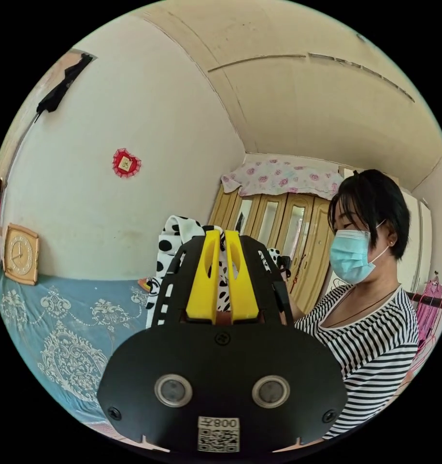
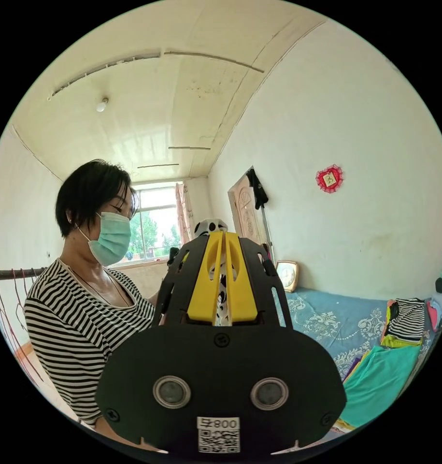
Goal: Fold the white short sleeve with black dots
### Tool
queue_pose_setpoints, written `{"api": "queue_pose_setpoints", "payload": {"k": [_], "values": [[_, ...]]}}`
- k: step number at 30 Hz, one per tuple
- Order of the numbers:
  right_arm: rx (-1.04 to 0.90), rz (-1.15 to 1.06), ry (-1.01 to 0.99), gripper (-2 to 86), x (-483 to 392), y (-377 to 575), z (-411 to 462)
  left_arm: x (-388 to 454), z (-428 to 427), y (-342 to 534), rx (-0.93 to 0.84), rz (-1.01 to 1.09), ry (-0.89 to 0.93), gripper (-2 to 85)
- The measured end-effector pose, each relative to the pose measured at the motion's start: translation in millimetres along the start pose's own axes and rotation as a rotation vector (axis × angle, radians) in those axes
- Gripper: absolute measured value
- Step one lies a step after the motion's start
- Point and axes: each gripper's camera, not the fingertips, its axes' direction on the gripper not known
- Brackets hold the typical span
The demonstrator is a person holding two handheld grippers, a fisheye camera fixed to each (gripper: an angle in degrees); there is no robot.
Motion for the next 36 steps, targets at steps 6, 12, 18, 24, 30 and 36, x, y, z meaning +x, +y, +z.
{"api": "queue_pose_setpoints", "payload": {"k": [6,12,18,24,30,36], "values": [[0.022,-0.106,0.011,0.2,-33.1,-27.9,-5.3,51.2,-13.2,-26.9,0.035,0.121,-0.019,2.2],[-0.065,-0.117,0.1,0.2,-21.4,-53.0,18.8,40.7,8.6,-34.3,-0.097,0.085,-0.265,2.1],[-0.126,0.104,0.111,0.2,50.2,-49.9,43.9,-17.0,15.9,-7.9,-0.159,-0.131,-0.174,1.9],[-0.11,0.127,0.095,0.2,73.2,-65.3,45.7,-40.6,-2.5,2.3,-0.132,-0.091,-0.133,1.8],[-0.139,0.099,0.121,0.2,123.2,-124.6,85.1,-97.1,0.9,-22.6,-0.109,-0.033,-0.166,1.9],[-0.189,0.138,0.16,0.3,253.0,-202.9,155.0,-227.5,44.8,-56.3,-0.187,-0.055,-0.276,2.1]]}}
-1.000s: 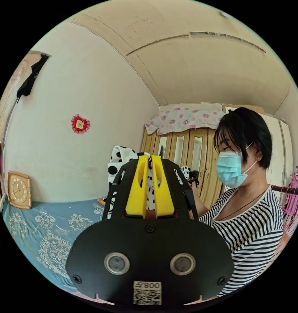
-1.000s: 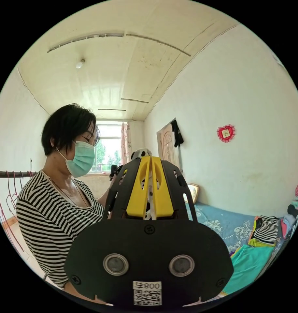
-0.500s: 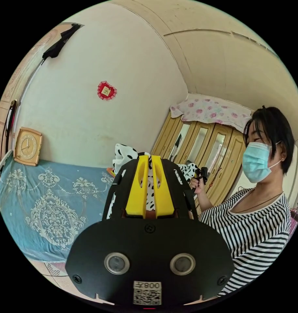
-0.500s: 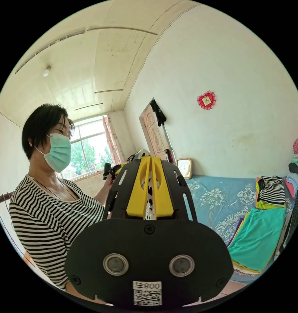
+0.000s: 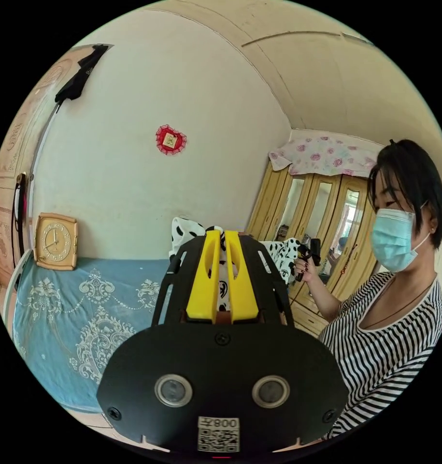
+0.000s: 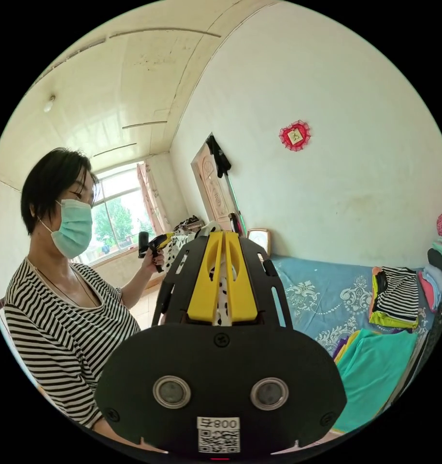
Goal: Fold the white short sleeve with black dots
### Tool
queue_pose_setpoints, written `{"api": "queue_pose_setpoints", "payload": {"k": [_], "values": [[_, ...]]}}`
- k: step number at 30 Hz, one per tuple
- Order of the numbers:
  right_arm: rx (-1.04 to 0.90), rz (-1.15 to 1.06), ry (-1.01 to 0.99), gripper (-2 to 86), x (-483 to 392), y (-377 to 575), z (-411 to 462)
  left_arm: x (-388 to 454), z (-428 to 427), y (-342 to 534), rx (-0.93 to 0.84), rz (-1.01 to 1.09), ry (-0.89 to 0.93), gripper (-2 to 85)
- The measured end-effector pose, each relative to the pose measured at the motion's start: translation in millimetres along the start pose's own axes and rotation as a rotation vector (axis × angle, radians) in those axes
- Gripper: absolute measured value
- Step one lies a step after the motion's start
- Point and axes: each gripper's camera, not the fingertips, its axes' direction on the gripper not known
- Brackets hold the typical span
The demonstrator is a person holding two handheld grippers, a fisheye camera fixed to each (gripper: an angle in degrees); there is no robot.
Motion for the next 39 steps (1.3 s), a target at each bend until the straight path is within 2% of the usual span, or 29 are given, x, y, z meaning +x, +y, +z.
{"api": "queue_pose_setpoints", "payload": {"k": [4,6,8,9,11,15,17,19,24,26,30,35,39], "values": [[-0.06,0.051,0.045,0.3,108.9,-86.5,72.9,-95.4,64.0,-29.8,-0.072,-0.026,-0.066,2.3],[-0.1,0.092,0.064,0.3,167.6,-121.9,113.7,-172.9,116.6,-41.9,-0.138,-0.08,-0.113,2.6],[-0.173,0.183,0.109,0.3,259.5,-162.5,176.5,-239.1,159.4,-42.6,-0.179,-0.176,-0.096,3.0],[-0.191,0.212,0.124,0.4,284.6,-170.3,193.0,-282.8,189.4,-38.7,-0.216,-0.218,-0.123,3.3],[-0.273,0.345,0.149,0.4,388.1,-188.0,261.0,-347.5,237.3,-23.5,-0.326,-0.273,-0.207,4.0],[-0.464,0.548,0.253,0.5,524.3,-172.4,352.8,-477.5,311.4,56.7,-0.538,-0.501,-0.267,7.6],[-0.586,0.675,0.331,0.4,585.9,-139.8,388.4,-514.2,316.5,96.3,-0.574,-0.575,-0.242,8.6],[-0.618,0.722,0.34,0.4,611.9,-116.4,395.6,-539.4,308.1,135.1,-0.589,-0.624,-0.189,9.0],[-0.6,0.761,0.298,1.3,618.5,-85.4,358.5,-559.3,226.0,235.4,-0.591,-0.758,-0.122,9.6],[-0.607,0.73,0.226,2.0,585.7,-85.5,332.1,-554.9,192.9,257.2,-0.605,-0.796,-0.139,10.0],[-0.709,0.688,0.218,3.9,513.6,-76.3,301.1,-542.2,132.7,297.9,-0.633,-0.873,-0.179,11.0],[-0.787,0.739,0.26,5.5,435.8,-57.2,259.1,-545.3,113.0,319.6,-0.675,-0.868,-0.216,11.1],[-0.798,0.782,0.305,5.9,412.4,-53.8,241.1,-566.0,112.5,321.4,-0.692,-0.844,-0.237,10.5]]}}
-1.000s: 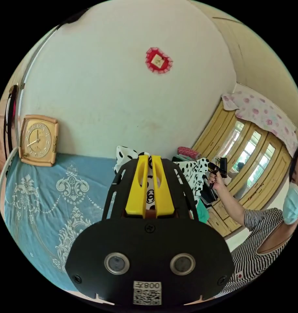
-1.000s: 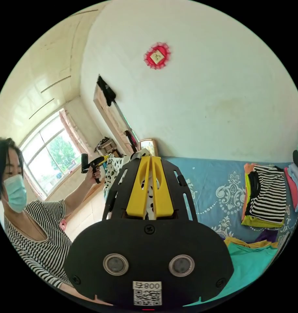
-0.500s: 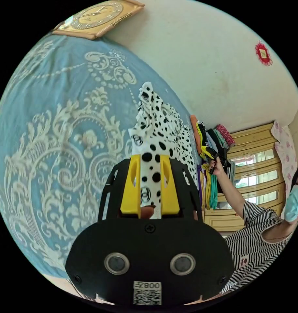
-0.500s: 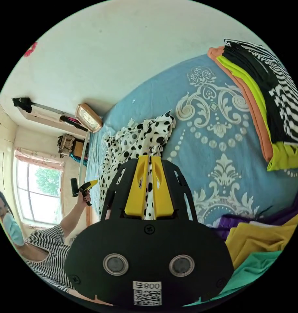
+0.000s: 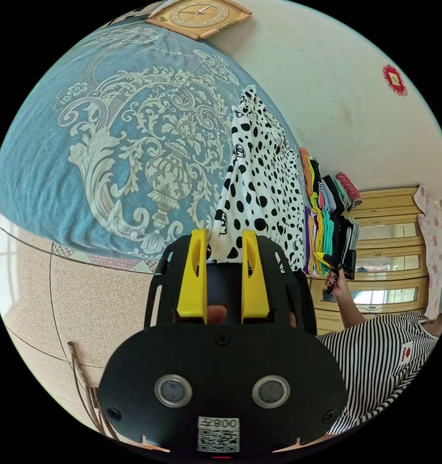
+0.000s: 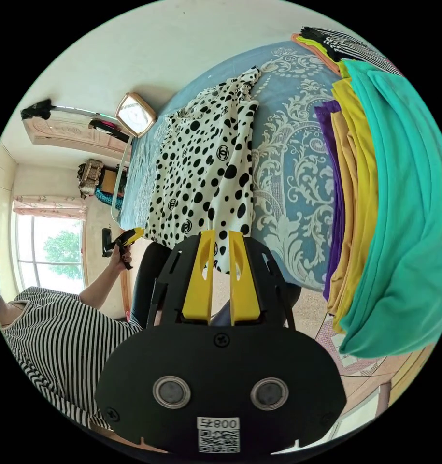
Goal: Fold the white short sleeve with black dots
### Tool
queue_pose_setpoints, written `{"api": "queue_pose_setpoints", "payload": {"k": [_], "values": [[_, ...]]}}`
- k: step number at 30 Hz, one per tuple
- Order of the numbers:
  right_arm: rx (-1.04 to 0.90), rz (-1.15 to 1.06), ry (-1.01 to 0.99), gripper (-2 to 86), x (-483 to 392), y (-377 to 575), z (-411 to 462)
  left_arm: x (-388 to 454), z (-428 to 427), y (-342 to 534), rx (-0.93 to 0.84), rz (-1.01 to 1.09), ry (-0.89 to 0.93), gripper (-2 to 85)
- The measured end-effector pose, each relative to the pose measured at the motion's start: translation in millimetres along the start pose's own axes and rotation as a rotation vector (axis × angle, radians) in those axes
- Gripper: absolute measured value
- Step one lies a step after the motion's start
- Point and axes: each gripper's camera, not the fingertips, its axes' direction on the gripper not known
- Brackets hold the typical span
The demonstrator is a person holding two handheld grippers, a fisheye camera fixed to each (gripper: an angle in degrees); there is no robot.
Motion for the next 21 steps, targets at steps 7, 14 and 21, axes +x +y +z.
{"api": "queue_pose_setpoints", "payload": {"k": [7,14,21], "values": [[-0.041,-0.019,0.125,6.4,-20.1,1.1,-3.5,-10.8,3.6,-23.6,-0.079,-0.001,-0.117,4.9],[-0.041,0.029,0.145,6.7,-5.5,-4.1,-14.0,-25.6,-25.3,-32.9,-0.05,-0.003,-0.133,1.1],[-0.032,0.057,0.097,7.0,3.0,1.9,-15.8,-62.4,-55.1,-28.6,0.03,-0.162,-0.075,0.7]]}}
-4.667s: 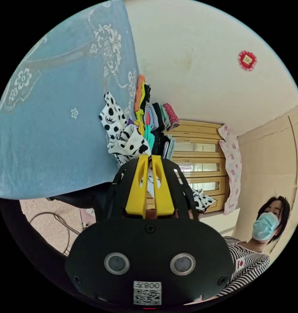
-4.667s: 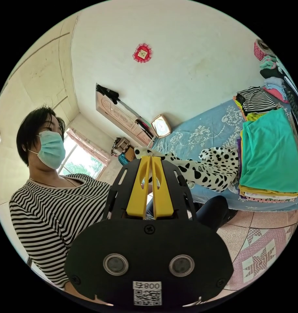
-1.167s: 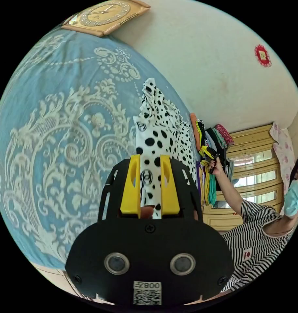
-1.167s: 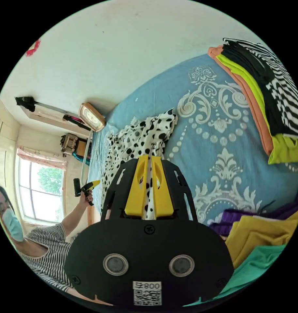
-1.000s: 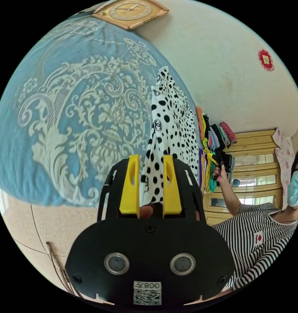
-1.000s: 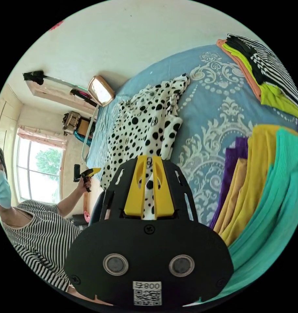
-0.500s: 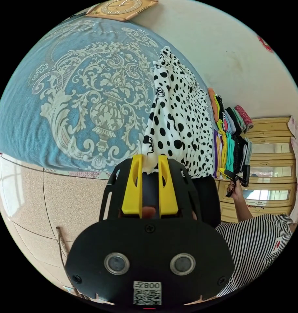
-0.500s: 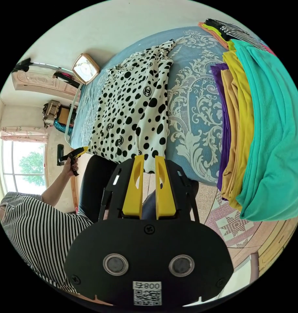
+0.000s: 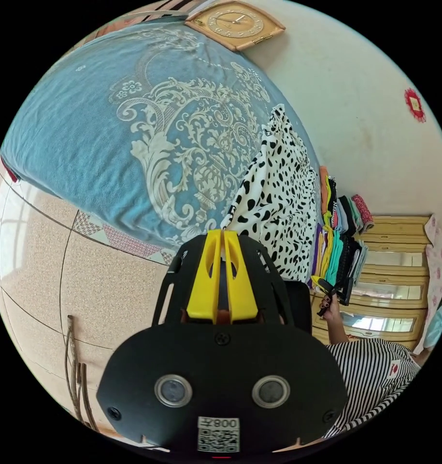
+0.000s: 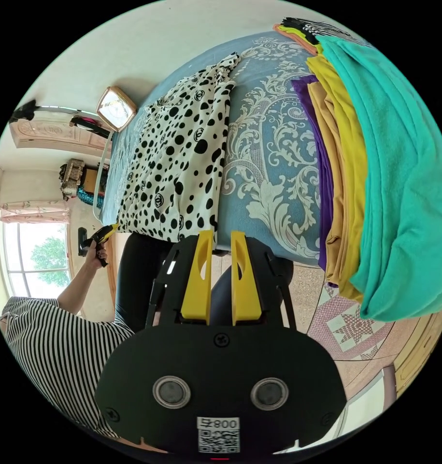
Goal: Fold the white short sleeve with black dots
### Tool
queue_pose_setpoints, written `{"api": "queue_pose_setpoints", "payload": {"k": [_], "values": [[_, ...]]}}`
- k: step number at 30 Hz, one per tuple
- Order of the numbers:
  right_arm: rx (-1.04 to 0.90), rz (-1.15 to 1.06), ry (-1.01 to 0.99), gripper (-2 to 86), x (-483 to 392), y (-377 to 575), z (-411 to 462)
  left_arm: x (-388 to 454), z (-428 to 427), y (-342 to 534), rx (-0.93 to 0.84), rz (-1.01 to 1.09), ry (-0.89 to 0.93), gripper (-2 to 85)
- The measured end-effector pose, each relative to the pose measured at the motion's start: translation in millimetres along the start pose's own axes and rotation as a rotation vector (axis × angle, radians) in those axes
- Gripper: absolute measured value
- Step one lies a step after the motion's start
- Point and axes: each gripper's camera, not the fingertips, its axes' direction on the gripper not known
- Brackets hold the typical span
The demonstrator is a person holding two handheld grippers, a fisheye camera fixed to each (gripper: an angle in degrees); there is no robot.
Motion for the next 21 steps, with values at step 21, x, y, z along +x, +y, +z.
{"api": "queue_pose_setpoints", "payload": {"k": [21], "values": [[-0.058,-0.005,0.041,1.2,-18.8,42.1,52.5,74.6,-16.4,26.9,0.003,-0.014,0.001,0.7]]}}
